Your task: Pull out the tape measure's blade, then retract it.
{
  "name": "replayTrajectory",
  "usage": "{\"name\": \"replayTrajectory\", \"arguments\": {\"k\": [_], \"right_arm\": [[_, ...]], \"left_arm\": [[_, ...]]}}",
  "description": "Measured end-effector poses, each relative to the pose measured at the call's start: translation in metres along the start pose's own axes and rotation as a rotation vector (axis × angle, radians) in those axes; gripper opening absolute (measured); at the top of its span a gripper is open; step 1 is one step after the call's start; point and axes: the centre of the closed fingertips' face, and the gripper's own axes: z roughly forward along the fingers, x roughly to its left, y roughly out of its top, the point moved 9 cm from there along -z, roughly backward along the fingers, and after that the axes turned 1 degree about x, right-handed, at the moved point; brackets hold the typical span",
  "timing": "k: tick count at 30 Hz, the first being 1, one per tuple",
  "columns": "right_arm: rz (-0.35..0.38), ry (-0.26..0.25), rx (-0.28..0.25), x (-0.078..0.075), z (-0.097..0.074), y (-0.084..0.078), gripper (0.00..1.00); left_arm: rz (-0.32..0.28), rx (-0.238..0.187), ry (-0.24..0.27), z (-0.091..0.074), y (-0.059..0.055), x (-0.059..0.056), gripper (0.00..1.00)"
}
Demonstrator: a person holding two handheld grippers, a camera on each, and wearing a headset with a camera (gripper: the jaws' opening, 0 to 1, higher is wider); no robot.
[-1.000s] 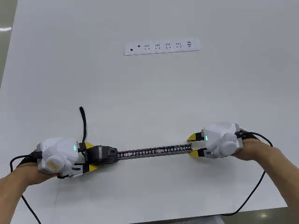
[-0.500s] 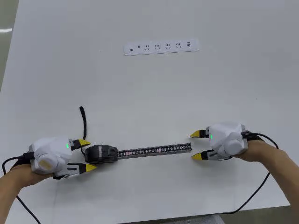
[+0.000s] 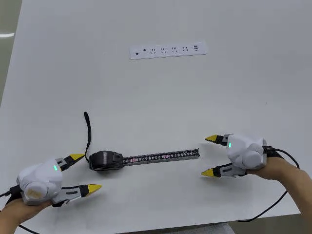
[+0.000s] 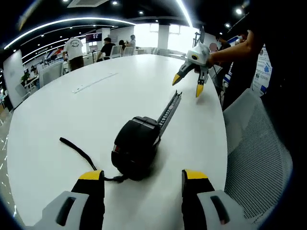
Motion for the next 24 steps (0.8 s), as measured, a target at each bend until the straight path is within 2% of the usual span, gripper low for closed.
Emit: {"name": "replayTrajectory", "arguments": {"k": [5, 9, 12, 15, 20, 24], "right_arm": [[0.06, -0.046, -0.035, 0.011, -0.006, -0.001, 0.71], [0.099, -0.095, -0.074, 0.021, -0.009, -0.001, 0.75], [0.123, -0.106, -0.089, 0.031, -0.01, 0.0, 0.79], [0.166, -0.127, -0.12, 0.041, -0.01, 0.002, 0.81], [0.234, -0.182, -0.177, 0.052, -0.01, 0.006, 0.85], [0.27, -0.222, -0.202, 0.065, -0.01, 0.009, 0.88]], "left_arm": [[-0.063, -0.038, 0.057, -0.003, -0.009, -0.016, 0.68], [-0.09, -0.056, 0.092, -0.006, -0.012, -0.024, 0.72], [-0.12, -0.065, 0.105, -0.006, -0.01, -0.033, 0.74], [-0.153, -0.096, 0.133, -0.007, -0.008, -0.042, 0.78], [-0.179, -0.114, 0.138, -0.004, -0.007, -0.055, 0.8], [-0.205, -0.138, 0.169, -0.005, -0.004, -0.065, 0.85]]}}
